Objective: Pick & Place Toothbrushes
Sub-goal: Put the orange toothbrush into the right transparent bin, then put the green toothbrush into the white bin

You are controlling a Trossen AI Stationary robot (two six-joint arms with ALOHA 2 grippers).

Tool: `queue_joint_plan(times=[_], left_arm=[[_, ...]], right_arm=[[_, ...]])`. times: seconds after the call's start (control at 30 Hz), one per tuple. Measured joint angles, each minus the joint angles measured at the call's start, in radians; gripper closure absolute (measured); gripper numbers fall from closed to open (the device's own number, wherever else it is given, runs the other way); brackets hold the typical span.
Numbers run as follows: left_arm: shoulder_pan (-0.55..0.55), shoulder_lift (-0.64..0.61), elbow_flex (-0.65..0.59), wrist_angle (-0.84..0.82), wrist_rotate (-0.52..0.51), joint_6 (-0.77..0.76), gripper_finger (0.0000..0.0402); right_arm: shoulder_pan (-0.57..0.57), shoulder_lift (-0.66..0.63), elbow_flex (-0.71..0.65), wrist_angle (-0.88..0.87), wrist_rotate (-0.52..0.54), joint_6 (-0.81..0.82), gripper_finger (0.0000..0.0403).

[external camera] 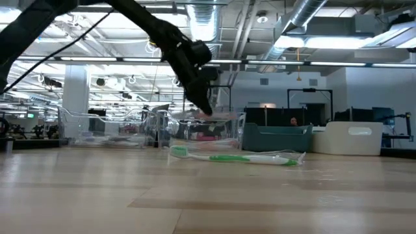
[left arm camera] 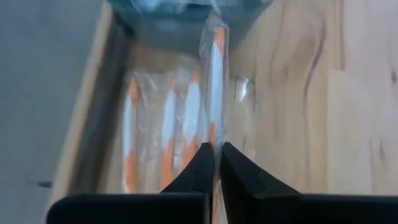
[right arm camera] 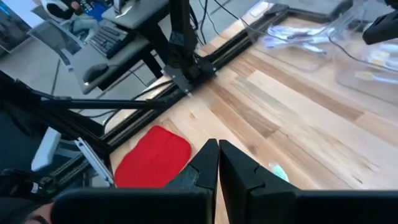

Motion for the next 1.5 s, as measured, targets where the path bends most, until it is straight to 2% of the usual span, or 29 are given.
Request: queue_joint_plan(times=[0.3, 0.5, 0.63, 0.93, 1.17, 1.33, 1.5], left_arm=[[0.009, 0.086, 0.000, 0.018, 0.012, 0.000, 0.0398], [0.012, 0.096, 0.000, 0.059, -0.029, 0.000, 0.0389], [0.011, 0.096, 0.000, 0.083, -0.066, -0.001, 0.0357], [0.009, 0.093, 0.000, 0.069, -0.096, -0.045, 0.0248], [-0.007, -0.033, 0.000, 0.063, -0.099, -0.066, 0.0200], [-0.041, -0.159, -0.008, 0.075, -0.098, -0.116, 0.0195], [-0.074, -0.299, -0.111, 0.114, -0.098, -0.192, 0.0198]], right_arm=[[0.000, -0.001, 0.000, -0.007, 0.000, 0.028, 0.0395], [-0.003, -0.001, 0.000, -0.011, 0.000, 0.039, 0.0395], [-0.003, -0.001, 0.000, -0.022, 0.000, 0.046, 0.0395], [-0.003, -0.001, 0.000, -0.039, 0.000, 0.053, 0.0395], [-0.010, -0.009, -0.001, -0.063, -0.001, 0.038, 0.0395], [-0.036, -0.034, -0.001, -0.056, -0.009, -0.053, 0.0394], [-0.104, -0.059, 0.000, -0.054, -0.098, -0.062, 0.0394]])
